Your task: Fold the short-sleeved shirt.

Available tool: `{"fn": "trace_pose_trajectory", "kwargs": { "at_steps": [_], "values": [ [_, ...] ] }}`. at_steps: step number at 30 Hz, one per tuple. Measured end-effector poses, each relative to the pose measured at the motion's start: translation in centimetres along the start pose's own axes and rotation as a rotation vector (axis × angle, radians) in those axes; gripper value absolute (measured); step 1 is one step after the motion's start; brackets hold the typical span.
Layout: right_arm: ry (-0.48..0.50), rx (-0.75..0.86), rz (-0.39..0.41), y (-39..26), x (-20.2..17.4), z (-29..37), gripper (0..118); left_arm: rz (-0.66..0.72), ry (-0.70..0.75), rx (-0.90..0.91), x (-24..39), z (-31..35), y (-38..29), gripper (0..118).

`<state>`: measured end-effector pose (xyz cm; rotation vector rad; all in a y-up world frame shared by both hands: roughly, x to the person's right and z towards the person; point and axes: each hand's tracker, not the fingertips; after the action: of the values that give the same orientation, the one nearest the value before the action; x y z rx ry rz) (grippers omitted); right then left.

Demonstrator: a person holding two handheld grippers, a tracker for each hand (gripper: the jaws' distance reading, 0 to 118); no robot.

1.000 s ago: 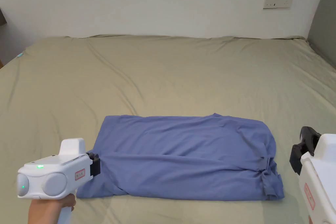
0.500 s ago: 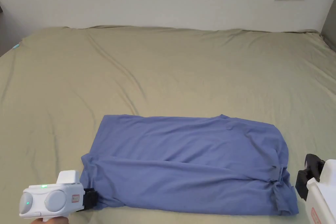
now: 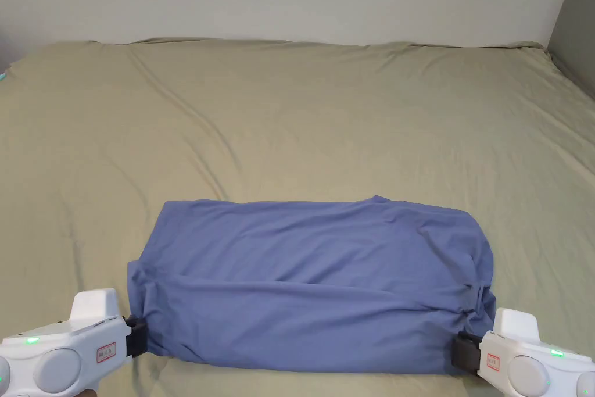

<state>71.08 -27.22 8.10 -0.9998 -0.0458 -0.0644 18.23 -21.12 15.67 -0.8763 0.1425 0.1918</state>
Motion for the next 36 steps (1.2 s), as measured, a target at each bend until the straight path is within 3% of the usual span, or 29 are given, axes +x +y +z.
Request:
{"fn": "trace_pose_trajectory", "kwargs": {
  "at_steps": [2, 3, 8, 11, 17, 25, 31, 32, 33, 34, 36],
  "values": [
    [0.005, 0.033, -0.013, -0.6, 0.0, 0.9, 35, 0.002, 0.004, 0.009, 0.0, 0.4, 0.0, 4],
    [0.027, 0.052, -0.015, -0.6, 0.1, 1.4, 21, 0.002, 0.005, 0.011, -0.1, 0.6, -0.1, 4],
    [0.067, 0.081, 0.019, -0.9, 0.5, 5.3, 17, 0.047, 0.012, 0.026, -0.9, 2.1, -0.9, 4],
    [0.104, 0.122, -0.029, -2.1, 1.4, 8.4, 17, 0.067, 0.002, 0.048, -1.5, 4.2, -1.9, 4],
    [0.13, 0.119, -0.053, -7.4, 3.3, 13.5, 18, 0.071, 0.027, 0.004, -3.6, 7.7, -6.2, 4],
    [0.122, -0.006, -0.078, -16.2, 4.2, 12.0, 18, 0.117, 0.07, -0.136, -5.7, 6.7, -14.1, 4],
    [0.088, -0.01, -0.088, -16.3, 3.2, 12.0, 19, 0.099, 0.114, -0.155, -4.4, 6.4, -13.8, 6],
    [0.08, -0.006, -0.082, -15.8, 2.9, 12.6, 21, 0.092, 0.119, -0.154, -4.1, 7.0, -13.5, 12],
    [0.068, 0.007, -0.065, -15.2, 2.7, 13.3, 32, 0.092, 0.122, -0.15, -3.8, 7.5, -13.1, 31],
    [0.063, 0.051, -0.039, -14.5, 2.2, 14.4, 43, 0.093, 0.117, -0.133, -3.4, 8.4, -12.5, 54],
    [0.082, 0.159, -0.001, -12.7, 1.5, 16.9, 83, 0.095, 0.049, -0.022, -2.5, 10.4, -11.2, 105]
  ]
}}
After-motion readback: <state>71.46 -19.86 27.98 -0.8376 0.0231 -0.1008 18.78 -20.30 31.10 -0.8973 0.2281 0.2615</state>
